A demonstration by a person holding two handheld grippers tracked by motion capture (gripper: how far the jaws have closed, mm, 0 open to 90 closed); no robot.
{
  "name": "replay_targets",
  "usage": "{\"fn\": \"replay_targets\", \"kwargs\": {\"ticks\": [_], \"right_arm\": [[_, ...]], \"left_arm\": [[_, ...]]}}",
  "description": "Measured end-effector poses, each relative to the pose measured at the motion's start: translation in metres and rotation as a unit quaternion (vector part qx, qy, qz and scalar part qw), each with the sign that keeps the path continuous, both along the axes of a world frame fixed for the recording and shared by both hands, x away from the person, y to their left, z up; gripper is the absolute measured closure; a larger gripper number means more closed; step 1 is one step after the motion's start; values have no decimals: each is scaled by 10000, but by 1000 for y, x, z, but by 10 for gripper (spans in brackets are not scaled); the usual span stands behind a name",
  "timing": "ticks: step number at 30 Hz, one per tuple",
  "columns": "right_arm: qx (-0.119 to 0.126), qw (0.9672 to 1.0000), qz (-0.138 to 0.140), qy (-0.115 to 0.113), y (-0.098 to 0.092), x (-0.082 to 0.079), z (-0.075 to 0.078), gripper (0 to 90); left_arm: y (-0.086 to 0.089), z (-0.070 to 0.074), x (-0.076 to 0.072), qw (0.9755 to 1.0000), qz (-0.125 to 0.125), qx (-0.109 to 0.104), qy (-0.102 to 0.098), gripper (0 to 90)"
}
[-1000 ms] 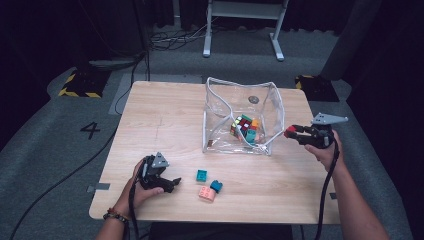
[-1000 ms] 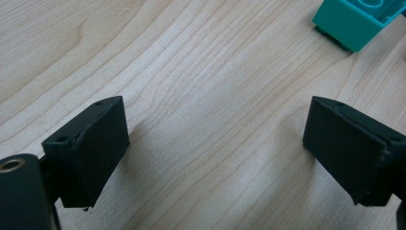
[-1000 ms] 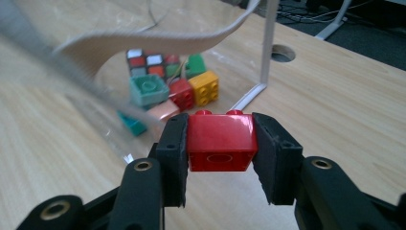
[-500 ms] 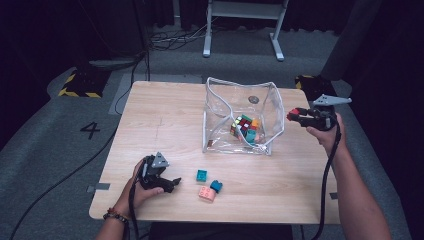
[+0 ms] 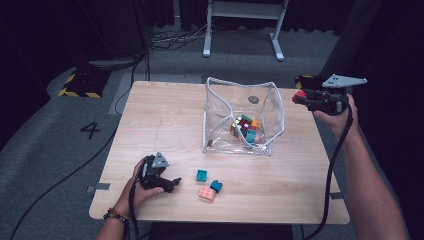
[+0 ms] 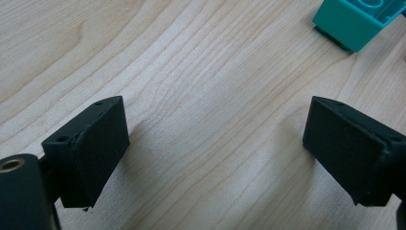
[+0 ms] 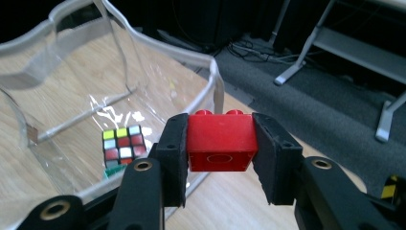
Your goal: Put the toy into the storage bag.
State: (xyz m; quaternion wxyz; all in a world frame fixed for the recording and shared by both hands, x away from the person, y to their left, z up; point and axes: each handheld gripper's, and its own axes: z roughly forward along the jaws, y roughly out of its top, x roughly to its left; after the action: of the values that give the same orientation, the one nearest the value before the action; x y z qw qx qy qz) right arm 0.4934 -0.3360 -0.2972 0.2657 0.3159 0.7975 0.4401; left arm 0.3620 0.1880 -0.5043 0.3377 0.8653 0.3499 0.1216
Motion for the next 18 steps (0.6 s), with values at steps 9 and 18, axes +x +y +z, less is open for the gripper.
{"fn": "replay_targets", "kwargs": {"ticks": [9,18], "right_arm": [[62,9990,440,-81,26,-7,23,592],[-14,9954,953,-57,59,-11,27,592]], "left_arm": [[0,0,0,10000,-1,3,3,86],[0,0,0,10000,11,1,-9,86]]}}
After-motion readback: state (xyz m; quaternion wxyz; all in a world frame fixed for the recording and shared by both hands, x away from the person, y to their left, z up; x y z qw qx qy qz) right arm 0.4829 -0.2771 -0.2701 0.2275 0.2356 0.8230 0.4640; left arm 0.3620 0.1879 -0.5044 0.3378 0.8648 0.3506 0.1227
